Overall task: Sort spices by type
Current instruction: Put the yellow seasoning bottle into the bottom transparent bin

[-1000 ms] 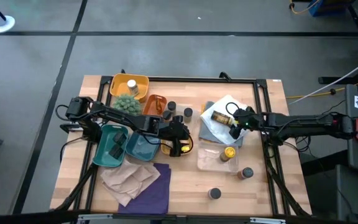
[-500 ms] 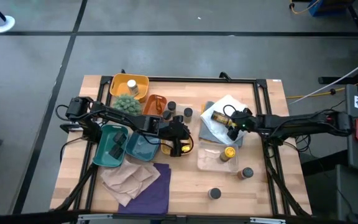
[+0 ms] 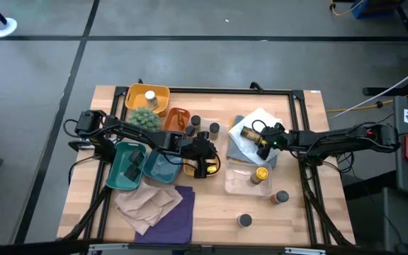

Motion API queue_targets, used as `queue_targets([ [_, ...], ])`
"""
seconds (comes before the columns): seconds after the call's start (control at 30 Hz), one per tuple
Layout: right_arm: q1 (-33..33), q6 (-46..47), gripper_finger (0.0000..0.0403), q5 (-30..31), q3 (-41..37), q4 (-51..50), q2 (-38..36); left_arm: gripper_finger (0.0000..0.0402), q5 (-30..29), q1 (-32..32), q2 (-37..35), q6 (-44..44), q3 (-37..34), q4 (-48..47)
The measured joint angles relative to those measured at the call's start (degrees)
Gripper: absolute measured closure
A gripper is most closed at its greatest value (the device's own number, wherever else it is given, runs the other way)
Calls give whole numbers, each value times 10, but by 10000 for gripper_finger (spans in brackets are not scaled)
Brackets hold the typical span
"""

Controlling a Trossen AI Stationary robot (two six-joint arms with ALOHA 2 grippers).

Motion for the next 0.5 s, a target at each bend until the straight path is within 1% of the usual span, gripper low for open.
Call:
queue_targets([
  [0.13, 0, 0, 169, 0, 0, 0, 0, 180, 0, 0, 0, 0, 0, -1],
  [0.33, 0, 4, 171, -6, 1, -1, 0, 180, 0, 0, 0, 0, 0, -1],
  [0.4, 0, 5, 170, -19, 6, -3, 0, 180, 0, 0, 0, 0, 0, -1],
  [0.5, 0, 6, 160, -46, 25, -18, 0, 180, 0, 0, 0, 0, 0, -1],
])
